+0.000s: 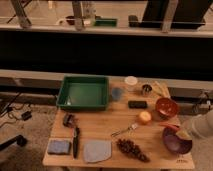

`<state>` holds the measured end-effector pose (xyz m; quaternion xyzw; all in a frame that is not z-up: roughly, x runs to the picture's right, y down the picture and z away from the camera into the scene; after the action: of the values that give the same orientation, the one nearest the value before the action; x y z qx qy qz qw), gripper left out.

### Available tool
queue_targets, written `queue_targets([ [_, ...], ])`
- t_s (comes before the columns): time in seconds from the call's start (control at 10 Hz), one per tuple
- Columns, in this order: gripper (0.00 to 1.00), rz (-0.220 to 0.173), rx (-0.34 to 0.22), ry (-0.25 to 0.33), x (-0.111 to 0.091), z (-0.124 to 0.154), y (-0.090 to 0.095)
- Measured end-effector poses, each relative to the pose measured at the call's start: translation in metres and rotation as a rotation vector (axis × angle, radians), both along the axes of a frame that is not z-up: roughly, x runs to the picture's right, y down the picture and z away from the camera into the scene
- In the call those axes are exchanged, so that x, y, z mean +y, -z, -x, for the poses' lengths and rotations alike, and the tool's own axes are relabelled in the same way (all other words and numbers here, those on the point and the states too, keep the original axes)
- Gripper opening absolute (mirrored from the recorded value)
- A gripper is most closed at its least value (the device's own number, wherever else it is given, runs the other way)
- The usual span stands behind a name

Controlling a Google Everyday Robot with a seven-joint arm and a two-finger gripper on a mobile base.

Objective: Place pepper in purple bowl

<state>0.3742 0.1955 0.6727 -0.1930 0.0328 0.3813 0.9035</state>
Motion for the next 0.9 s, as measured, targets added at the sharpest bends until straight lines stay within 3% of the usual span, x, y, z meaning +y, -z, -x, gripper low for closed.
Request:
queue_targets([
  [0.2, 0.69, 0.0, 0.0, 0.0, 0.0001, -0.0002, 0.0001],
  [0.9, 0.69, 0.0, 0.001, -0.001, 0.0005, -0.0005, 0.0003],
])
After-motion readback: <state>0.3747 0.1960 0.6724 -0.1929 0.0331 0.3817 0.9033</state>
